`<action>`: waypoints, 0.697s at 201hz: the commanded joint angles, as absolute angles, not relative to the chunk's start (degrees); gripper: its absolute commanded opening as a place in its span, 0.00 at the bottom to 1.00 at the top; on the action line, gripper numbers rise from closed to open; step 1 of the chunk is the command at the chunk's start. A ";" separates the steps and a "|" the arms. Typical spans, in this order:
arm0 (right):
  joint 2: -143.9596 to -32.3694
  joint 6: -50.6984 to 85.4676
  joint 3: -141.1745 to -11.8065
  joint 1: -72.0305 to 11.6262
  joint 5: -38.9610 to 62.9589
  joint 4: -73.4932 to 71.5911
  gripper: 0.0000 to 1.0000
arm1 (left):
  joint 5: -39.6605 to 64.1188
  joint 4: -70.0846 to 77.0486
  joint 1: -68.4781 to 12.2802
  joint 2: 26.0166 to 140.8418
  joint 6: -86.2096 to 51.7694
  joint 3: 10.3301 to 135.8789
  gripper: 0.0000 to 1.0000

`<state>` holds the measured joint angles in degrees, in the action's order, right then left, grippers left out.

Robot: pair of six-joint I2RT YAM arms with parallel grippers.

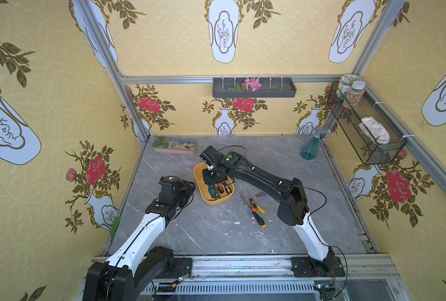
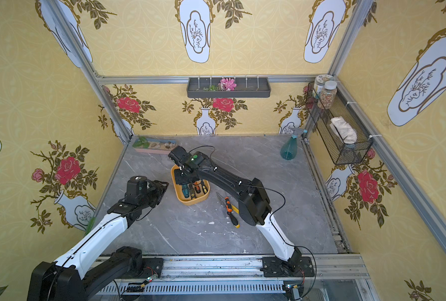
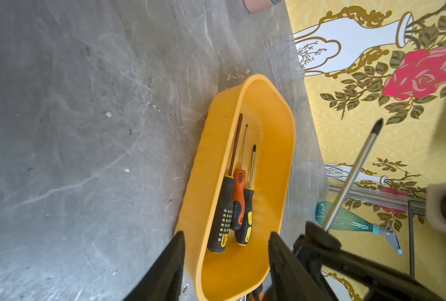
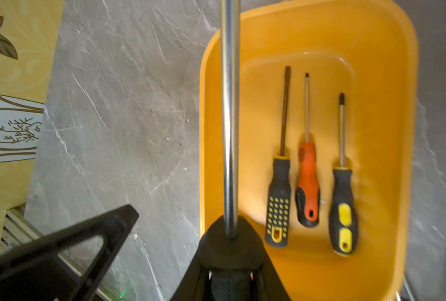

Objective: Put the screwdriver on the desktop into the storage box
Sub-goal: Place the screwdriver in the storage box.

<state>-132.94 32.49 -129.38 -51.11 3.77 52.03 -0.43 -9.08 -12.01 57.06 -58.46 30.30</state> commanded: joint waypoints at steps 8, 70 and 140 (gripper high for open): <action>-137.87 31.53 -132.75 -50.26 7.39 49.20 0.10 | -0.98 -11.73 -11.93 56.93 -56.44 30.17 0.53; -145.12 31.27 -132.96 -50.11 9.10 46.08 0.20 | -0.02 -11.78 -11.87 60.23 -53.27 31.89 0.52; -138.58 31.92 -130.68 -48.26 7.85 45.70 0.63 | 1.49 -7.83 -11.93 65.89 -49.48 32.92 0.46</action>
<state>-143.81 31.55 -133.14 -49.01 8.80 47.53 0.32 -10.66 -11.97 64.29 -52.38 32.40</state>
